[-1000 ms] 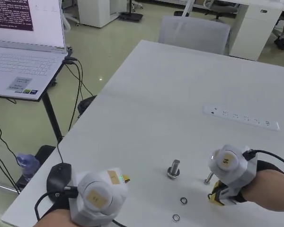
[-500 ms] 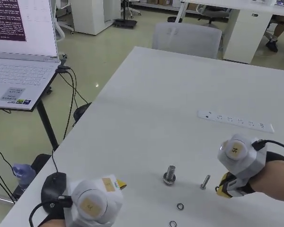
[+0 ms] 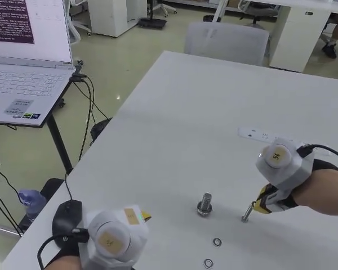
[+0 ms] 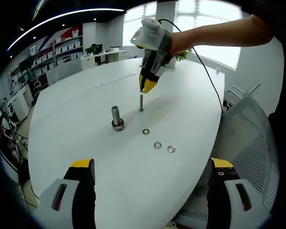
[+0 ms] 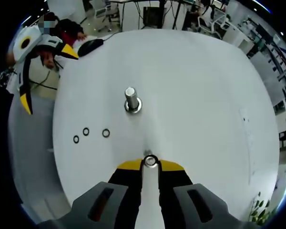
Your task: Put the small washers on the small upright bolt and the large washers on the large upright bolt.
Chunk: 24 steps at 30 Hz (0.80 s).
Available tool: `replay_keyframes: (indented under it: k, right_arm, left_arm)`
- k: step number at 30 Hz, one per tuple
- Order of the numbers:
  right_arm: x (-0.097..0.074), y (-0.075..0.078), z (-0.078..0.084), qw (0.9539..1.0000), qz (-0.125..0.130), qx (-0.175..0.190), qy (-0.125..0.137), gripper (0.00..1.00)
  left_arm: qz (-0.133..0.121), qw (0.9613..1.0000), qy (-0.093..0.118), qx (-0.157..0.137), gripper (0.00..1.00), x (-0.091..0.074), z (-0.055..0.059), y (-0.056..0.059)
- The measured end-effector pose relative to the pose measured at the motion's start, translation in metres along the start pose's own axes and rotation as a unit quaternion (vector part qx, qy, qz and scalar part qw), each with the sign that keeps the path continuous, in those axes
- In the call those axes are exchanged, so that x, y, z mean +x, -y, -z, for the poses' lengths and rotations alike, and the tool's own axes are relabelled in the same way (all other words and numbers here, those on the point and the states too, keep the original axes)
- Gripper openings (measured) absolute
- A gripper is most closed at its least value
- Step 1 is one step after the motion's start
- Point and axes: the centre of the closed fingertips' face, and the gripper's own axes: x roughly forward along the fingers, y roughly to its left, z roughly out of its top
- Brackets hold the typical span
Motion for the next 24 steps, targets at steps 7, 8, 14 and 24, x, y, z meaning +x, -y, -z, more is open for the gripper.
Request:
replay_keyframes:
  k: [7, 8, 14, 24]
  right_arm:
    - [0.007, -0.002, 0.0, 0.9999, -0.004, -0.009, -0.01, 0.13]
    - [0.007, -0.002, 0.0, 0.9999, -0.005, -0.008, -0.011, 0.13]
    - [0.011, 0.0, 0.001, 0.9998, -0.005, -0.008, -0.016, 0.13]
    - [0.019, 0.0, 0.003, 0.9997, -0.01, -0.008, -0.022, 0.13]
  left_arm:
    - [-0.001, 1.0, 0.0, -0.002, 0.99, 0.0, 0.0, -0.001]
    - [-0.001, 1.0, 0.001, -0.003, 0.99, 0.0, 0.0, -0.001]
    - [0.0, 1.0, -0.003, -0.004, 0.97, 0.0, 0.003, -0.001]
    - [-0.001, 1.0, -0.008, -0.006, 0.96, 0.001, 0.006, -0.002]
